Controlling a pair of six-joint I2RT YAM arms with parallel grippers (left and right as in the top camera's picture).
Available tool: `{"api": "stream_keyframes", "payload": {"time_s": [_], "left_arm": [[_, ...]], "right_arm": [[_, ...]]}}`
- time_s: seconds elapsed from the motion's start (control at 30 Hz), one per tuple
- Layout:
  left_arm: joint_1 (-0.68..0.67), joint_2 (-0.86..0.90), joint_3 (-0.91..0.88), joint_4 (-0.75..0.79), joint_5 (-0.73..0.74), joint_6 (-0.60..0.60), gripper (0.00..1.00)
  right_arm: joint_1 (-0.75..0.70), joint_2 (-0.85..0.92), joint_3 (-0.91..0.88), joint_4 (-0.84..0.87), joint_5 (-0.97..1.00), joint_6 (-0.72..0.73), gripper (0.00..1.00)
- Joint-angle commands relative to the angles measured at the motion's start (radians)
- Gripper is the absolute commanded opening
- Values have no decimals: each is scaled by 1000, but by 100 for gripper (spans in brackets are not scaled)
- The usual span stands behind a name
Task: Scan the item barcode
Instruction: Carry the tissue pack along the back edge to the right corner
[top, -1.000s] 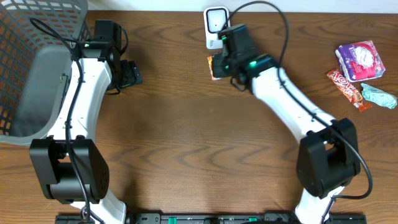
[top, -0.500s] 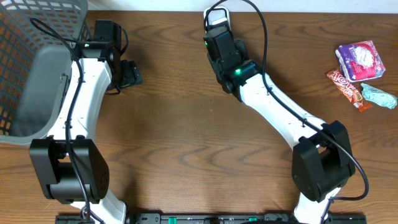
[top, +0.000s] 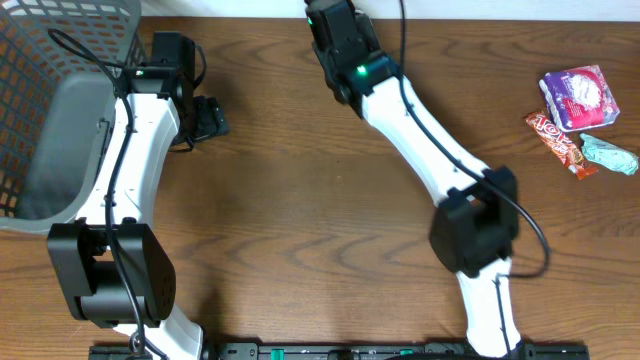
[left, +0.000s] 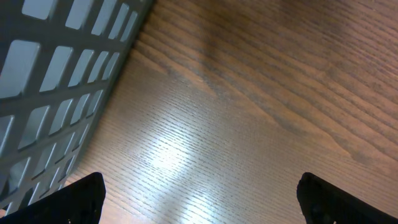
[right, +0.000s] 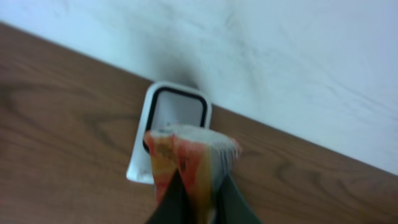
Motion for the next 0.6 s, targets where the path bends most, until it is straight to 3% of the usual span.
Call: {"api": "stream_keyframes", "payload": {"time_s": [0.0,0.13,0.57], "left_arm": [[4,6,-1,-5,-5,-16,98],[4,6,-1,-5,-6,-16,98],[4,6,-1,-5,-6,-16,98]], "right_arm": [[-31,118,156,-57,7,-19,1],[-60,202,239,-78,7,-19,1],[-105,238,239,7,-97,58,1]]}}
